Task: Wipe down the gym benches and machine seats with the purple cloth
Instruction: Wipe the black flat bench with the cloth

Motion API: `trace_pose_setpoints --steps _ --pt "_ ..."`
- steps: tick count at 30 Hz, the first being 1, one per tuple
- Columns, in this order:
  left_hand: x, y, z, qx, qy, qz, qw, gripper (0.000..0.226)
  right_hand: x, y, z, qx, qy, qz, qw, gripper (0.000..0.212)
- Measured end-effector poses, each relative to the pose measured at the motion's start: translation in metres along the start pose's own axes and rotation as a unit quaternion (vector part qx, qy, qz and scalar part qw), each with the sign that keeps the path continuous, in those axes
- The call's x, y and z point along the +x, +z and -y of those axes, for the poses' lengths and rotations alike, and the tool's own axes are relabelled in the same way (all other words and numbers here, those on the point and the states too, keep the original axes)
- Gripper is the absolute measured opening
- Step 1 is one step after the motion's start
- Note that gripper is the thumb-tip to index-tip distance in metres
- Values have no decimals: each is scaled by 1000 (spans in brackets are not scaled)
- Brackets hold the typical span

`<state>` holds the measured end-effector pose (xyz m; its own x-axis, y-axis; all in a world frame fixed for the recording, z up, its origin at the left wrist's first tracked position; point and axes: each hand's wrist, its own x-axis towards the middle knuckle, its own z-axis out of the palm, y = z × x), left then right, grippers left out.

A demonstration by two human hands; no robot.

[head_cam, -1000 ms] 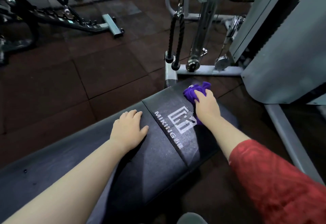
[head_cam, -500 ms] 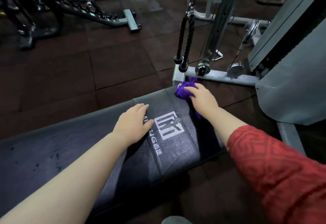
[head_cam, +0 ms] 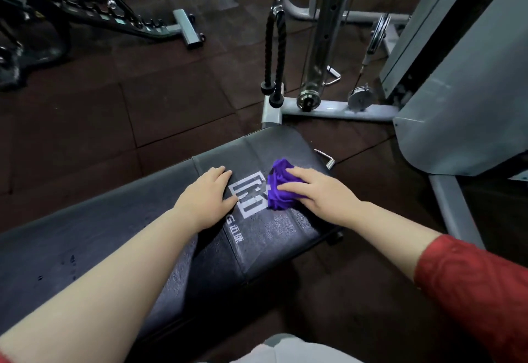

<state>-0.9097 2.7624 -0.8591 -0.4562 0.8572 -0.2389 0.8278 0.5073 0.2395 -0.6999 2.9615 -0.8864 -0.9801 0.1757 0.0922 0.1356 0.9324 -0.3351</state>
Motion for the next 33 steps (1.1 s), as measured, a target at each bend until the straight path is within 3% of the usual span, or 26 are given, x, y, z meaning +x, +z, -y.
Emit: trace_pose_setpoints --steps 9,20,23,29,33 --pt "-2 6 1 -1 -3 -10 1000 68 77 7 -3 -1 148 -77 986 35" --pt "-4 5 -1 14 6 5 1000 70 -41 9 39 -4 135 -86 987 45" --pt "-3 6 -1 46 10 -1 999 69 -28 4 26 2 141 -96 985 44" --pt "-7 13 4 62 0 -9 998 66 38 7 8 -5 269 -123 955 35" --pt "-7 15 5 70 2 -10 997 71 26 5 27 1 208 -115 971 38"
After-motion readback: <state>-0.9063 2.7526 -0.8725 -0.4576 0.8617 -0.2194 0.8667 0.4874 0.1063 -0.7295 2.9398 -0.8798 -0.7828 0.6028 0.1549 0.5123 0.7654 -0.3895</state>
